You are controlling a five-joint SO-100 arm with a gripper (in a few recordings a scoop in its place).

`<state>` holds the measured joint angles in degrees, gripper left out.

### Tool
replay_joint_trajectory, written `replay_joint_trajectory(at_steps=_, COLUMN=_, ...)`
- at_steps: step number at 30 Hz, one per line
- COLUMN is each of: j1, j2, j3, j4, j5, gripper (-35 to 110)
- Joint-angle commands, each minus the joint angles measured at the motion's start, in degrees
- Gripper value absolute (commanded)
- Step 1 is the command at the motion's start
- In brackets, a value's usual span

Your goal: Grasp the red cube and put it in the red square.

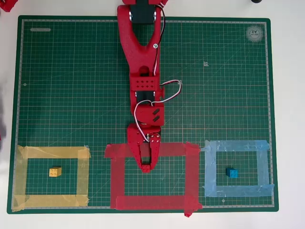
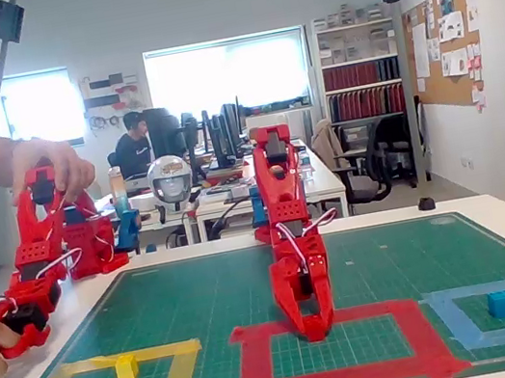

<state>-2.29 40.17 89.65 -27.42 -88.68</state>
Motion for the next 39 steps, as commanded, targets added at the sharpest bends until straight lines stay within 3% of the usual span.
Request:
replay_joint_trajectory(at_steps=1, j1=-0.5, j2=0.6, j3=-2.7, j4=-0.7, j5=-0.7, gripper=9)
replay_joint_trajectory(at_steps=28, j1=-0.3, j2=-1.5, j3=-5.5, j4=-2.7, j5=-1.7, gripper=17)
replay_joint_trajectory(at_steps=39, j1=-0.1, j2=6.2, j3=1.8, j4=-2.7, j5=-1.6, gripper=17)
